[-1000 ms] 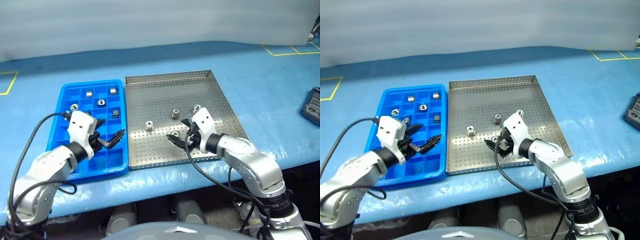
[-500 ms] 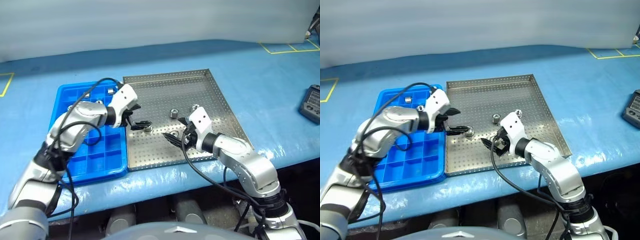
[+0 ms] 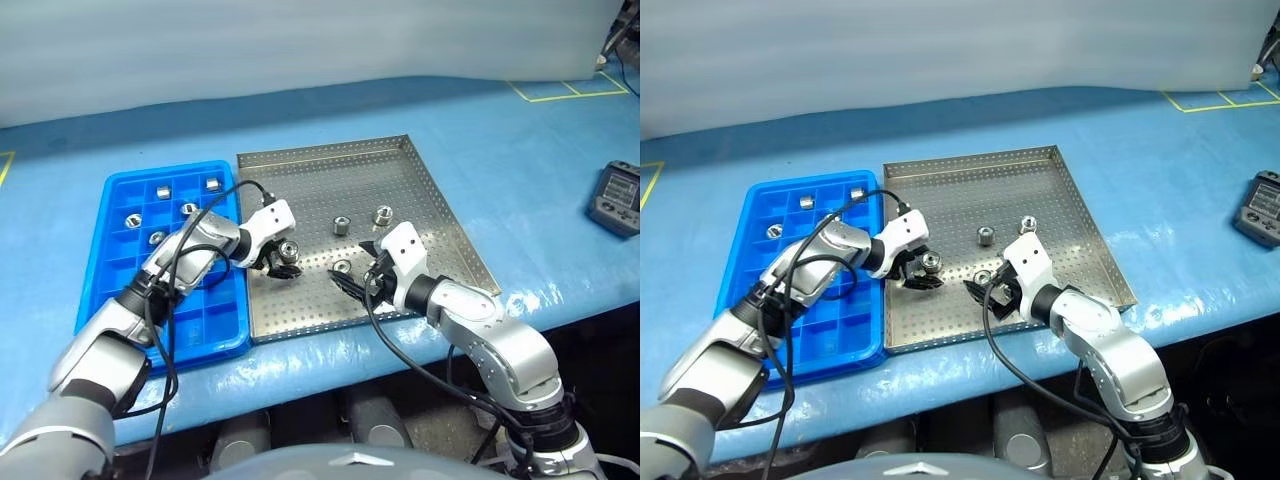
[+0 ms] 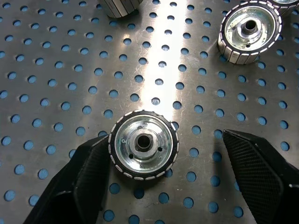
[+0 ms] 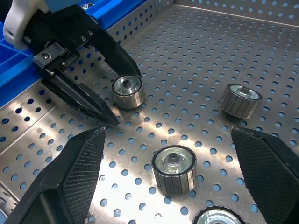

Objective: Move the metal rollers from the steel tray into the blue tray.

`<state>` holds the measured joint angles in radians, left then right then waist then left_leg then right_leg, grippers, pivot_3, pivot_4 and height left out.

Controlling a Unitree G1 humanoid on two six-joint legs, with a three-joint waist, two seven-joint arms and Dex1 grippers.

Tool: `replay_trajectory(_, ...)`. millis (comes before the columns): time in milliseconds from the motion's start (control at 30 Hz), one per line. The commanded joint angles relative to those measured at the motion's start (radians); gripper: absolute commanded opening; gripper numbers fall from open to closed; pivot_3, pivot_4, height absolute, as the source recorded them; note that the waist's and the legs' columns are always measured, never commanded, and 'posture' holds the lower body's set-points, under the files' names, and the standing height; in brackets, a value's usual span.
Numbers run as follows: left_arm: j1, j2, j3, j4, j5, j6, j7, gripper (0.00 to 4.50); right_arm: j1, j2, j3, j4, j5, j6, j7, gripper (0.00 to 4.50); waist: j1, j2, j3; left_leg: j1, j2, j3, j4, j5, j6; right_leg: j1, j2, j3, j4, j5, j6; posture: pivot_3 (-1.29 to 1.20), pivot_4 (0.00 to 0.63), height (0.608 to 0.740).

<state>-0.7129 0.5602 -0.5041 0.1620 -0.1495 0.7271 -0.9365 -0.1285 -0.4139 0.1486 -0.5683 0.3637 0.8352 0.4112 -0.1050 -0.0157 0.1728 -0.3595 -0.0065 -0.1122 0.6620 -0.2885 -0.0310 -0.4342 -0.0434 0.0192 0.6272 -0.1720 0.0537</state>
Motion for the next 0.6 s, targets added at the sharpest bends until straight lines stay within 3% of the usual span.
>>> replay_trajectory(33,0.006,0.007,0.023,-0.034,0.031,-0.015,0.000,2.65,-0.008,0.007,-0.015,-0.032,0.009,-0.020,0.001,4.50,-0.003,0.000,0.000,0.000,0.000,0.000,0.000,0.000,0.000,0.000,0.000,0.000,0.000,0.000,0.000,-0.16,0.150,0.740)
replay_trajectory(133,0.034,0.012,0.062,-0.090,0.030,-0.003,0.022,1.72,-0.015,0.024,-0.013,-0.026,0.019,-0.022,0.003,4.50,-0.008,0.000,0.000,0.000,0.000,0.000,0.000,0.000,0.000,0.000,0.000,0.000,0.000,0.000,0.000,-0.15,0.150,0.740)
replay_trajectory(300,0.125,-0.015,0.234,-0.270,-0.027,0.075,0.138,1.69,-0.027,0.036,-0.001,-0.020,0.020,-0.018,0.013,4.50,-0.005,0.000,0.000,0.000,0.000,0.000,0.000,0.000,0.000,-0.001,0.000,0.001,0.000,0.000,0.000,-0.13,0.150,0.740)
replay_trajectory(600,0.360,-0.162,0.606,-0.653,-0.010,0.187,0.531,1.69,-0.051,0.058,0.051,-0.009,0.019,-0.028,0.034,4.50,0.006,0.000,0.000,0.001,0.000,0.000,0.000,0.000,0.000,0.000,0.000,0.001,0.000,0.001,0.001,-0.07,0.150,0.740)
